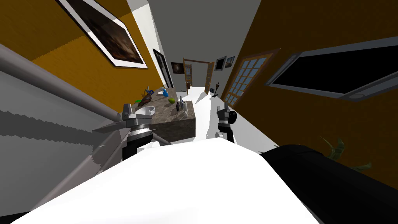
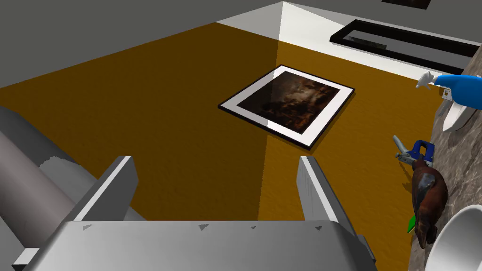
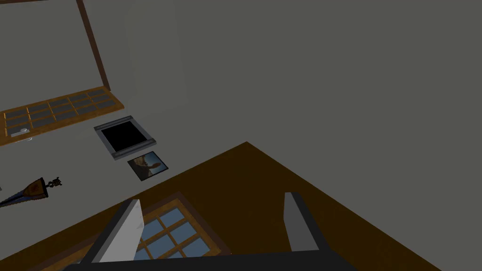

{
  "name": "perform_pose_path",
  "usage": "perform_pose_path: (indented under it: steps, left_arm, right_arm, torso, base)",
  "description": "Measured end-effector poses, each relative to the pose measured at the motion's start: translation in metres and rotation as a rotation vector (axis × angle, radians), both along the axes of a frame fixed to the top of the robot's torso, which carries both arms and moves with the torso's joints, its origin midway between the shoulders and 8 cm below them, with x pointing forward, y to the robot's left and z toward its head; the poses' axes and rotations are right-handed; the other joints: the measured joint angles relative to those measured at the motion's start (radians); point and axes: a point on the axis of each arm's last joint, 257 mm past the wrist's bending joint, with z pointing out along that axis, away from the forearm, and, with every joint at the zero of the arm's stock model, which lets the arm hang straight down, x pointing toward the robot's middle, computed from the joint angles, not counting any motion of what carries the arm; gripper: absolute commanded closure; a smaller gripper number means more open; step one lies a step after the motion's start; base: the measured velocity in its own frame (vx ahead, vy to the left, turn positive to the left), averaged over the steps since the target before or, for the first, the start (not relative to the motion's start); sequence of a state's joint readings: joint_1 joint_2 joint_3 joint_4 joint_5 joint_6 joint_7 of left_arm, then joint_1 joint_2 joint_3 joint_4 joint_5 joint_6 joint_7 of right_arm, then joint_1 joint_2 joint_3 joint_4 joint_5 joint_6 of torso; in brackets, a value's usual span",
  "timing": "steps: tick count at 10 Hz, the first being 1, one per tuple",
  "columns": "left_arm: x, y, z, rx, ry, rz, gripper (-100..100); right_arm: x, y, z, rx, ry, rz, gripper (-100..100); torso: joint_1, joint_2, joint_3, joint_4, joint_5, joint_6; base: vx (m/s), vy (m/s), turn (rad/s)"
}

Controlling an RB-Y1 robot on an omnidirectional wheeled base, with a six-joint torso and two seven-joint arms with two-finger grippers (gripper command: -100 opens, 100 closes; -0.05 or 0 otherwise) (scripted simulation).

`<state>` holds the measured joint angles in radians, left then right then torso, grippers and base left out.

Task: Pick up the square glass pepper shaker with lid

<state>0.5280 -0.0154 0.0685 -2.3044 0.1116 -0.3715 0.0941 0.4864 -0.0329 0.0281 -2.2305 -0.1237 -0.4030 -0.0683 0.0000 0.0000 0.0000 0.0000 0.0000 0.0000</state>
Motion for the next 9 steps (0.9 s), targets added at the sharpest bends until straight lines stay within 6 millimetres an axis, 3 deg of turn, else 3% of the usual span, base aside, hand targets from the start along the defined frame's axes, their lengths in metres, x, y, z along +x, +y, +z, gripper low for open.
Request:
perform_pose_path:
  steps: [3, 9]
  left_arm:
    - [0.0, 0.006, -0.012, 0.006, 0.047, -0.031, -100]
    - [-0.013, 0.044, -0.061, -0.118, 0.199, -0.063, -100]
  right_arm:
    - [0.0, 0.0, 0.0, 0.0, 0.0, 0.0, 0]
    - [0.0, 0.0, 0.0, 0.0, 0.0, 0.0, 0]
  torso:
    - [-0.002, -0.001, -0.001, 0.0, 0.0, 0.0]
    - [-0.005, -0.002, -0.001, 0.0, -0.001, 0.0]
  base:
    - [0.022, -0.042, -0.079]
    - [0.035, -0.068, -0.082]
